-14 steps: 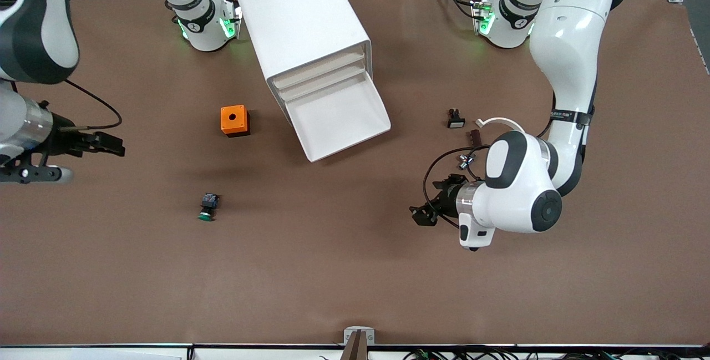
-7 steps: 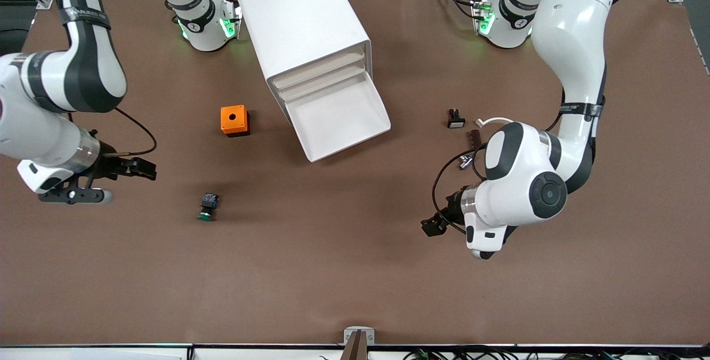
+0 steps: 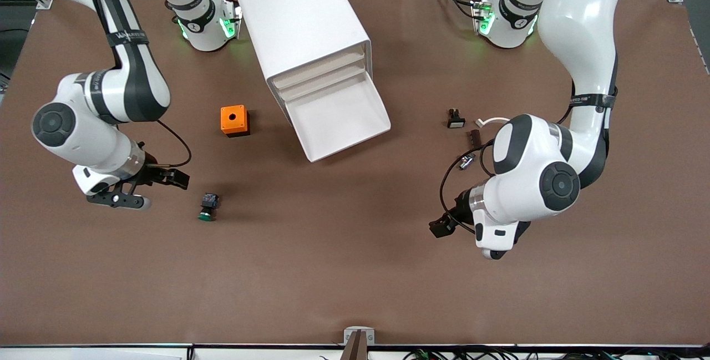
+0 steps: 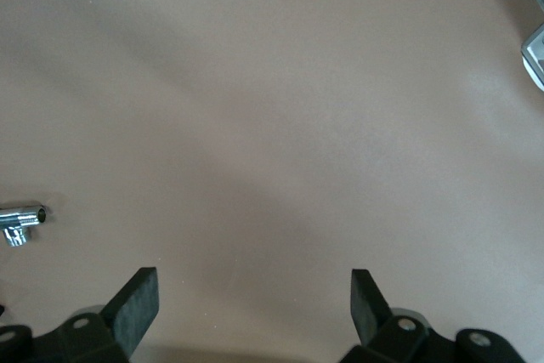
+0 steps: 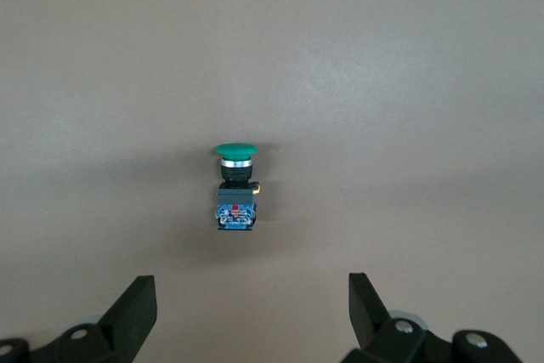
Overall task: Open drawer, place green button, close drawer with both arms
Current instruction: 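Move the right gripper over the green mushroom button, then lower the right gripper around the green button's body, then close the right gripper on the green button, then lift the green button and carry it over the open drawer, then lower the green button into the drawer with the right gripper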
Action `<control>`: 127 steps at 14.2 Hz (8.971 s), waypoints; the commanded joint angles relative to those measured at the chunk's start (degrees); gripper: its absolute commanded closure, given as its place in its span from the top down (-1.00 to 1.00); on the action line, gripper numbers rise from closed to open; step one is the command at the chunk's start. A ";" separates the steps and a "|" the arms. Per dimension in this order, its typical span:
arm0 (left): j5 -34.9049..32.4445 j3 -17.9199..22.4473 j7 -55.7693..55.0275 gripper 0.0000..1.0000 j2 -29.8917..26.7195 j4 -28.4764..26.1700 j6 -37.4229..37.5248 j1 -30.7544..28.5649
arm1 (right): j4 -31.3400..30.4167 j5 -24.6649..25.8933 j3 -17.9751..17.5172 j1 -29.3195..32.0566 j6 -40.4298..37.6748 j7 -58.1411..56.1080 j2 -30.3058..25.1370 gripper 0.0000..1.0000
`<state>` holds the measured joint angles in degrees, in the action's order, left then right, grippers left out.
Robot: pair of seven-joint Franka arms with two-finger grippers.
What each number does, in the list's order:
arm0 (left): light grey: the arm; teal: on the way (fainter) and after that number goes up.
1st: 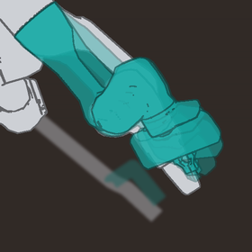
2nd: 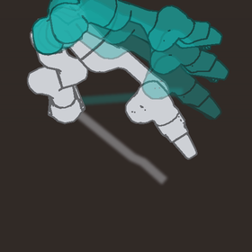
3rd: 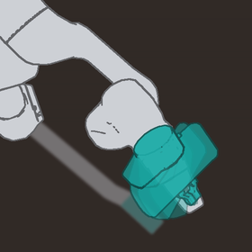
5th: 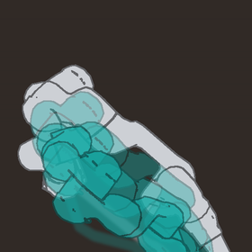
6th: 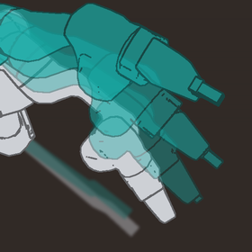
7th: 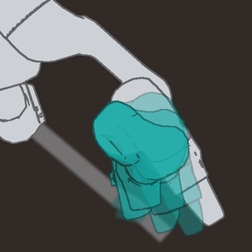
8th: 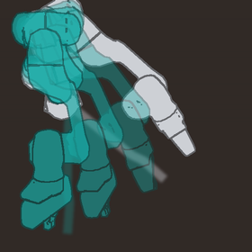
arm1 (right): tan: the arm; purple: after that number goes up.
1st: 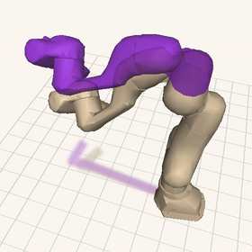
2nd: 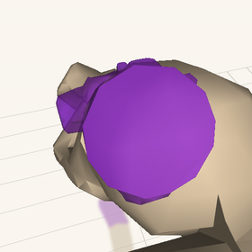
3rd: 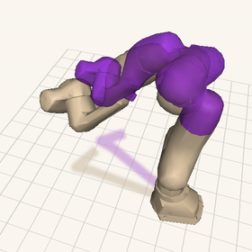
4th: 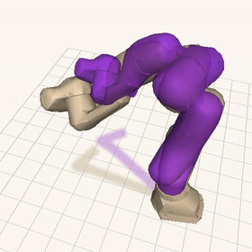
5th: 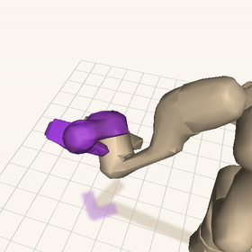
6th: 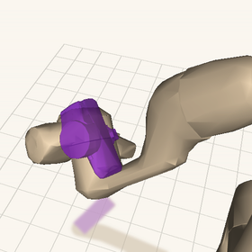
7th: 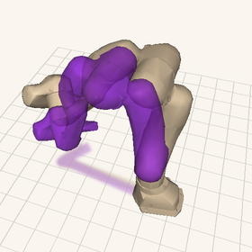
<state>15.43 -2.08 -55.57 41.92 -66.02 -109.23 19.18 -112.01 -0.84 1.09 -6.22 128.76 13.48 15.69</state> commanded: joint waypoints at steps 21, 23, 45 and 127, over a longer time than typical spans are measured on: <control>-3.48 -0.03 -0.07 0.98 -1.23 -2.89 -0.45 0.86 | 1.18 0.66 0.41 -3.53 12.04 12.72 15.69 1.00; -3.48 0.06 0.29 0.98 -1.31 -2.97 -0.45 0.69 | 1.62 0.66 0.32 -3.62 12.04 14.02 16.48 0.99; -14.64 -1.09 0.38 0.99 -1.32 -3.76 -1.33 2.89 | 3.03 3.56 0.32 -3.36 12.83 12.89 18.59 1.00; -14.90 -1.09 0.20 0.99 -1.14 -4.20 -1.42 2.80 | 3.82 -5.84 -0.47 -45.01 0.34 86.98 4.17 -1.00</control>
<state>1.84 -2.85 -55.57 41.91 -68.91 -110.09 21.96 -107.83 -5.70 0.01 -49.24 127.49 98.40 18.97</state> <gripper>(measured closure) 0.004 0.586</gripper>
